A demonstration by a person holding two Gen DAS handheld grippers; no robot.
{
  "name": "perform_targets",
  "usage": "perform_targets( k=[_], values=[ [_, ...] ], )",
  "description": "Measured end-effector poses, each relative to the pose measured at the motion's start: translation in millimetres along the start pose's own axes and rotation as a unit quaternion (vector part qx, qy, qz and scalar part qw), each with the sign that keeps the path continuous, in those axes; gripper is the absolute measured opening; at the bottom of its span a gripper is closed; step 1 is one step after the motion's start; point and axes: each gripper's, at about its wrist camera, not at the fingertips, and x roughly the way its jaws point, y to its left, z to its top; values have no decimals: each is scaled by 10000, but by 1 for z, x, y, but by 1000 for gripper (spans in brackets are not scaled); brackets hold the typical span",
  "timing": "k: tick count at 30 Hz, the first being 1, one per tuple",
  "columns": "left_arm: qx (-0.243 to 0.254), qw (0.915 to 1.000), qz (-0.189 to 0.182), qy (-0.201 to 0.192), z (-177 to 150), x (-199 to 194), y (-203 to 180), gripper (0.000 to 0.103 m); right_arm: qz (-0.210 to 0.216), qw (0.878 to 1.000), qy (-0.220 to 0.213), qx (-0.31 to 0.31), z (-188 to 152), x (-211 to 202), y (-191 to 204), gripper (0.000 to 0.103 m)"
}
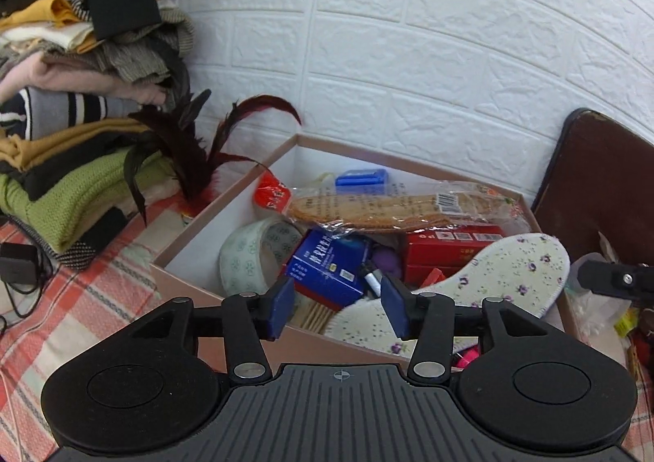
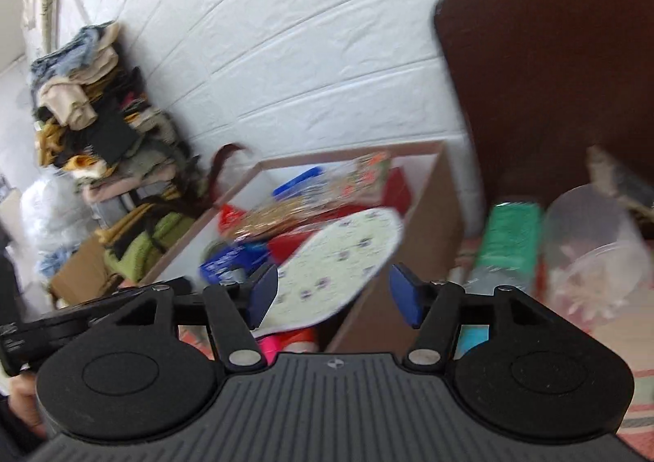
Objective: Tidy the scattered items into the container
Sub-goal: 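Carry the insole over the cardboard box and lower it inside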
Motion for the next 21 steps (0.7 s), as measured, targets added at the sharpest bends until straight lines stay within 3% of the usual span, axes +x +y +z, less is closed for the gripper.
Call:
perform_targets(
  k=[3,11,13,21],
  values=[
    [179,9998,-2,35,-2,0,-10,67,-205,9997,70,-65,2,6,-6,51],
    [416,9991,-79,-15,-5,-5,-26,77,-914,9940,-239,-556,11,29,-8,25],
    [413,9991,-90,-26,-6,-5,-26,79,-754,9954,-87,-593,11,35,-7,12],
    [363,9993,-113,67,-8,4,-29,80,-679,9902,53,-1220,4,33,12,10]
  ],
)
